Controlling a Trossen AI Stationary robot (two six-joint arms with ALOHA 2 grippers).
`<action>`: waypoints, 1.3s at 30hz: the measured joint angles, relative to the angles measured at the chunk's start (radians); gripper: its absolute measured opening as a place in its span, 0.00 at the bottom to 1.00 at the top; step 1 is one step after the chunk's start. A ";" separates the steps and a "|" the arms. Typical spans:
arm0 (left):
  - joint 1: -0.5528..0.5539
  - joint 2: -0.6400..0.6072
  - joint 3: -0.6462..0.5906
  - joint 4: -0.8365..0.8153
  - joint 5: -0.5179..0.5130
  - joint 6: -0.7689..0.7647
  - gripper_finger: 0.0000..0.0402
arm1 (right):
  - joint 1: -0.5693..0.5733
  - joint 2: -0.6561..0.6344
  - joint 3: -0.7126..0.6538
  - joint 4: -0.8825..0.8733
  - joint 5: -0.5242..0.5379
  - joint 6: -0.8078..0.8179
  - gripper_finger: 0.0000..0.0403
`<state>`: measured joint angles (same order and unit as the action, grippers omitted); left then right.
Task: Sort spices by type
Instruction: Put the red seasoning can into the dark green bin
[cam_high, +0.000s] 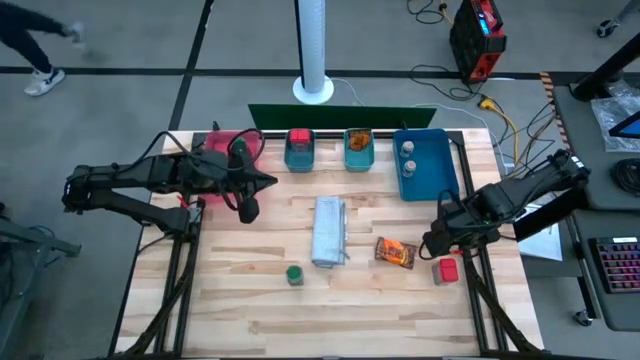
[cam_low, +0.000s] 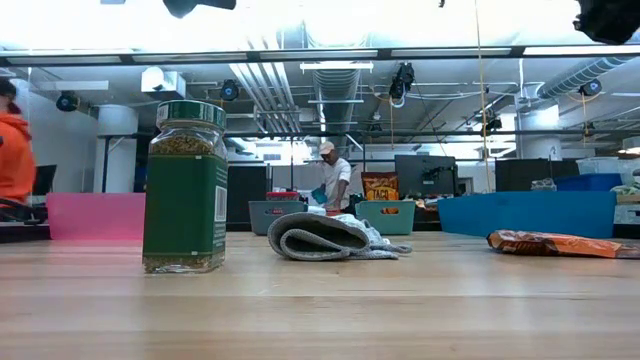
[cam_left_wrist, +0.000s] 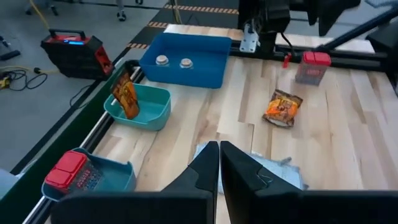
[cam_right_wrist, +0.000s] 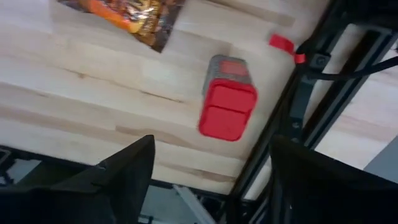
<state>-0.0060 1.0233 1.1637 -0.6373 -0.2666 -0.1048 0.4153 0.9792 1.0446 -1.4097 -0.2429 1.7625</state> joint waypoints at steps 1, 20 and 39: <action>0.000 0.000 0.000 0.006 -0.007 -0.005 0.00 | 0.004 -0.006 -0.010 0.001 0.000 -0.001 0.79; 0.000 0.003 -0.001 -0.179 0.181 -0.256 0.00 | 0.106 -0.018 -0.143 0.099 0.000 0.034 0.89; 0.001 0.009 -0.001 -0.121 0.117 -0.197 0.00 | 0.202 -0.009 -0.409 0.396 -0.027 0.114 0.89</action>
<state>-0.0048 1.0327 1.1625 -0.7586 -0.1497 -0.3016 0.6174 0.9707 0.6356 -1.0135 -0.2703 1.8763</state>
